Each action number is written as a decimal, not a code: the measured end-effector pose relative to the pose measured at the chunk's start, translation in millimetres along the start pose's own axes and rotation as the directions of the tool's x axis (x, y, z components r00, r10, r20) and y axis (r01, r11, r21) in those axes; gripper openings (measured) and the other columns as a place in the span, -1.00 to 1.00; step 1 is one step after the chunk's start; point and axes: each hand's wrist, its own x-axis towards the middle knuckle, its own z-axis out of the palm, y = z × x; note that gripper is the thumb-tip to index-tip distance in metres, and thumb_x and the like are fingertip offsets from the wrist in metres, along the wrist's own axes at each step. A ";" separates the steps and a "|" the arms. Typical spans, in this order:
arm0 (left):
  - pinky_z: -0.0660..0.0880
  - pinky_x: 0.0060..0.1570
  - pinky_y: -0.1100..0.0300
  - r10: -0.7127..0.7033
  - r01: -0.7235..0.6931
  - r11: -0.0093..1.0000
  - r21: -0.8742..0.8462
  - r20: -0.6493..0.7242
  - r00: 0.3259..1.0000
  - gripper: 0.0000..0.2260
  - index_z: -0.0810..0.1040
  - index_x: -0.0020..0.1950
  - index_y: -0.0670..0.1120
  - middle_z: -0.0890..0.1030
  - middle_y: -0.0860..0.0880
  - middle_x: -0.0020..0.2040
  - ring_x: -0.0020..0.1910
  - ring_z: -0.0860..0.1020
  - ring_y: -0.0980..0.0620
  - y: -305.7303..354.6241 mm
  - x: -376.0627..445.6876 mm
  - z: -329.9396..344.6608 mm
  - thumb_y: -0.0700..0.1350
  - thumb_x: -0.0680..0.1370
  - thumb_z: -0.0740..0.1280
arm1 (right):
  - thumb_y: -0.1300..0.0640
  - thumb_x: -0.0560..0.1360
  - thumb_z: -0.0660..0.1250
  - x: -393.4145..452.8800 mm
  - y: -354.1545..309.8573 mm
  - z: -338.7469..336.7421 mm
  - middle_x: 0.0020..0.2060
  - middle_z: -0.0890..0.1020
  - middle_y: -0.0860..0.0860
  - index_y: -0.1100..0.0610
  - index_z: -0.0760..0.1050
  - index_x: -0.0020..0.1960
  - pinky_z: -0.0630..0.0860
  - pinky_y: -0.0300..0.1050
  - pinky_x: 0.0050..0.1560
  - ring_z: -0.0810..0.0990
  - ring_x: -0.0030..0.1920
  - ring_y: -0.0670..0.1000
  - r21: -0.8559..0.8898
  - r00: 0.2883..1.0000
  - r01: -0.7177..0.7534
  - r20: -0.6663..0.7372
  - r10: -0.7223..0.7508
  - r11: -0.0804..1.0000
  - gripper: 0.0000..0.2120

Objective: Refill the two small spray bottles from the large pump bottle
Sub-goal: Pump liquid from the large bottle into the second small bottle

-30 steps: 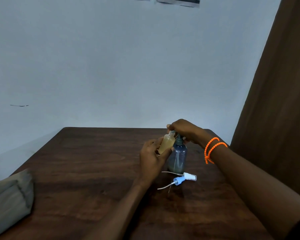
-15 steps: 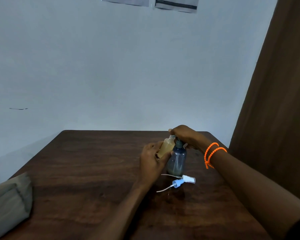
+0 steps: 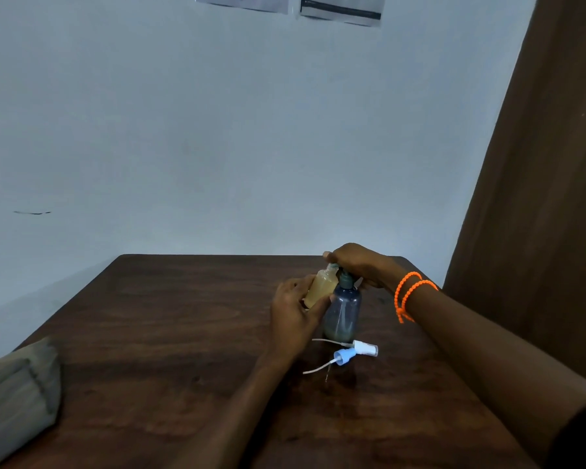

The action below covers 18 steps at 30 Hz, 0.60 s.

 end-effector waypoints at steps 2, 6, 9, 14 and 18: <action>0.59 -0.08 0.07 0.004 -0.004 1.000 -0.006 -0.002 1.000 -0.62 0.63 0.25 0.04 0.60 0.11 0.02 0.02 0.55 0.13 1.8 0.3 -0.7 0.14 0.48 0.48 | -0.10 0.61 0.25 0.3 0.8 -1.0 -0.16 0.62 0.14 0.17 0.54 -0.10 0.53 0.08 -0.06 0.60 -0.11 0.19 0.004 1.000 -0.007 0.008 0.007 1.000 -0.66; 0.57 -0.06 0.12 0.017 -0.017 1.000 0.009 0.017 1.000 -0.61 0.63 0.26 0.04 0.61 0.11 0.03 0.03 0.54 0.15 1.5 1.0 -1.5 0.17 0.50 0.46 | -0.06 0.63 0.24 3.4 3.6 2.3 -0.16 0.60 0.15 0.18 0.52 -0.11 0.51 0.08 -0.07 0.57 -0.12 0.18 0.036 1.000 0.001 -0.026 0.000 0.999 -0.68; 0.59 -0.05 0.09 0.005 -0.005 1.000 0.019 0.013 1.000 -0.59 0.63 0.27 0.01 0.61 0.11 0.05 0.04 0.55 0.13 1.3 0.2 -0.8 0.17 0.49 0.46 | -0.07 0.62 0.24 2.0 0.9 0.0 -0.20 0.59 0.15 0.17 0.52 -0.13 0.51 0.07 -0.12 0.57 -0.18 0.17 0.016 1.000 -0.009 -0.004 0.009 1.000 -0.67; 0.57 -0.07 0.10 0.010 -0.010 1.000 0.009 0.005 1.000 -0.63 0.64 0.24 0.02 0.55 0.17 -0.02 0.00 0.54 0.12 4.3 2.2 -3.1 0.11 0.48 0.49 | -0.11 0.60 0.25 4.0 3.4 0.3 -0.18 0.62 0.16 0.20 0.57 -0.10 0.48 0.07 -0.12 0.57 -0.16 0.19 0.018 1.000 -0.014 0.000 0.014 1.000 -0.63; 0.57 -0.04 0.11 0.003 -0.003 1.000 0.013 0.028 1.000 -0.61 0.63 0.26 0.03 0.59 0.12 0.03 0.04 0.53 0.13 2.4 0.8 -2.5 0.12 0.48 0.48 | -0.08 0.63 0.22 -3.7 -0.9 -0.3 -0.13 0.62 0.14 0.16 0.57 -0.06 0.50 0.08 -0.08 0.58 -0.13 0.15 -0.019 0.999 -0.036 0.009 0.037 0.999 -0.67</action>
